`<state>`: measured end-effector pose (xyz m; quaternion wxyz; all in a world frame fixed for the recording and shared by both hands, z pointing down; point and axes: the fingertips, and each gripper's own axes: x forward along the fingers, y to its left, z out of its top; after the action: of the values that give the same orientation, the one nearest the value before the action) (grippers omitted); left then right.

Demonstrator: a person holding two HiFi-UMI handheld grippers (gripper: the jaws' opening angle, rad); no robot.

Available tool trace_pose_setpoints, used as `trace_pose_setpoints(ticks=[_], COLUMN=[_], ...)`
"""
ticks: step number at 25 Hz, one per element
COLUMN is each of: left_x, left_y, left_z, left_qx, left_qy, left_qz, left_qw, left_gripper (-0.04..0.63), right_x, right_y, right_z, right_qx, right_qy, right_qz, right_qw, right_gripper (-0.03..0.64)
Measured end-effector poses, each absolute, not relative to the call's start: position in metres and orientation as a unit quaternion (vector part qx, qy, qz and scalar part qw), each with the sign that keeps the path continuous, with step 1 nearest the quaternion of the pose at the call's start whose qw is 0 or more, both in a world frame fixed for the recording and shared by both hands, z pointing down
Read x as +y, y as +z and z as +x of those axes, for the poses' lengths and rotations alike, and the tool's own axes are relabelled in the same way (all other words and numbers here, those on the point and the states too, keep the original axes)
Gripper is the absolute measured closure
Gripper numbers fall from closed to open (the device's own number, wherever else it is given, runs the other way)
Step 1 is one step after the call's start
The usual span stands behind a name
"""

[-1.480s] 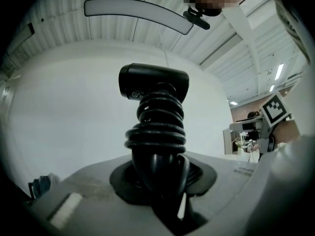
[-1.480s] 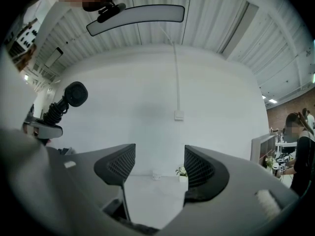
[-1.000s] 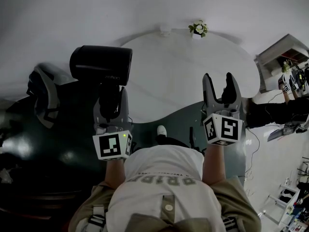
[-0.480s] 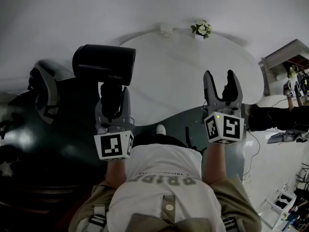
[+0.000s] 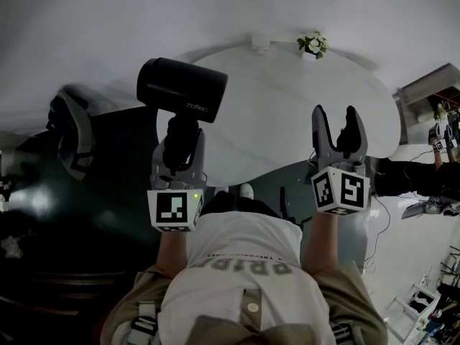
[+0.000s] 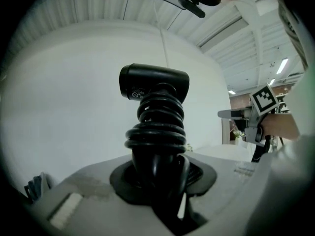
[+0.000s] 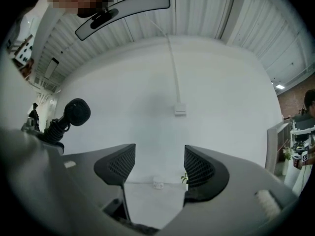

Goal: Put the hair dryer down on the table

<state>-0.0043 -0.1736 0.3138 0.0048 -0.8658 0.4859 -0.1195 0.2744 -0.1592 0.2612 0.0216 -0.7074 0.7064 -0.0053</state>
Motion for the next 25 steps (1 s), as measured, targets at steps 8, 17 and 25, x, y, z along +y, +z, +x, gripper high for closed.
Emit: trace_pose_setpoints(ticks=[8, 17, 25], left_x=[-0.178, -0.176, -0.171], left_y=[0.344, 0.385, 0.429], left_z=[-0.011, -0.007, -0.008], left_qx=[0.426, 0.392, 0.367], left_qy=[-0.172, -0.194, -0.225], left_qz=[-0.888, -0.898, -0.899], left_qw=[-0.01, -0.045, -0.079], left_gripper=[0.466, 0.466, 0.466], right_x=[-0.174, -0.182, -0.18], right_y=[0.257, 0.275, 0.299], right_z=[0.224, 0.154, 0.114], right_qx=[0.758, 0.848, 0.887], right_qy=[-0.001, 0.009, -0.002], right_qz=[-0.652, -0.527, -0.45], right_qw=[0.023, -0.046, -0.102], right_gripper=[0.318, 0.291, 0.29])
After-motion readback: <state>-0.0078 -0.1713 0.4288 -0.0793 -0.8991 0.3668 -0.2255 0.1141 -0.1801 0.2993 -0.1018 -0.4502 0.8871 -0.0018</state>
